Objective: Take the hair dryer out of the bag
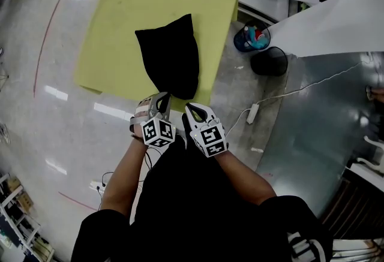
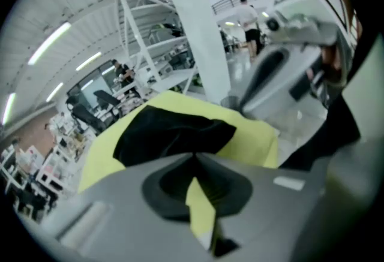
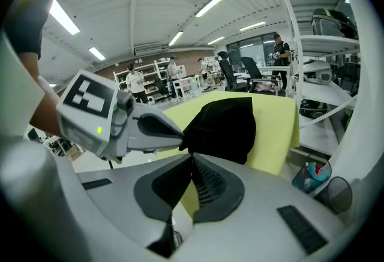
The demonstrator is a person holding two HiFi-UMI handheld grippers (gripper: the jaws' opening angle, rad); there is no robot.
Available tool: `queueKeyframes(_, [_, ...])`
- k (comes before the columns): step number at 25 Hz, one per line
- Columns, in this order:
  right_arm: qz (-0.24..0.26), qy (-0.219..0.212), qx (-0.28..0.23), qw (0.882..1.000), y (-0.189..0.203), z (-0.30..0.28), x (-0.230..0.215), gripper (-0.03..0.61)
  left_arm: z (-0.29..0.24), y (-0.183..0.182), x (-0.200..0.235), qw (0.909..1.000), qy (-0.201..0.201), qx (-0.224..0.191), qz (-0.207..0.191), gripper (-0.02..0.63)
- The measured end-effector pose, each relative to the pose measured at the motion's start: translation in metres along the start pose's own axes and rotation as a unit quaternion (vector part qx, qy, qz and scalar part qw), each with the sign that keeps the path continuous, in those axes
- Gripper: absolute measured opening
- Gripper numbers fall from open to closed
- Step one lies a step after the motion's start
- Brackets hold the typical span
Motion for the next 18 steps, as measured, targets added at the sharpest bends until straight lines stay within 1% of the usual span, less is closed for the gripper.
queueKeyframes(2, [0.007,-0.005,0.004,1.000,0.001,-0.001,0.001,0.006,0.005,-0.007,0.013,0.9994,0.010,-0.007,0.031,0.017])
queueKeyframes(4, [0.013,-0.007,0.006,1.000,0.000,-0.002,0.003,0.006,0.011,-0.014,0.025,0.9985,0.015,-0.016,0.051,0.017])
queueKeyframes(10, [0.023,-0.015,0.001,1.000,-0.008,-0.011,0.007,0.006,0.023,-0.030,0.058,0.9952,0.036,-0.042,0.081,0.015])
queueKeyframes(12, [0.032,-0.018,-0.005,0.999,-0.014,-0.015,0.009,0.006,0.026,-0.036,0.069,0.9946,0.036,-0.052,0.082,0.015])
queueKeyframes(15, [0.063,-0.019,-0.011,0.998,-0.027,-0.021,0.008,0.006,0.029,-0.047,0.084,0.9953,0.022,-0.063,0.071,0.015])
queueKeyframes(18, [0.084,-0.022,-0.016,0.996,-0.041,-0.029,0.004,0.006,0.030,-0.058,0.103,0.9945,0.016,-0.076,0.070,0.015])
Point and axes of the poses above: the fingertips, and each gripper's own axes: z backward along the fingers, x to its left, y out of its underside, the point moved 8 cm from there along z, backward along the fingers, and after that the axes turned 10 degrees about x, right-handed, at the moved point
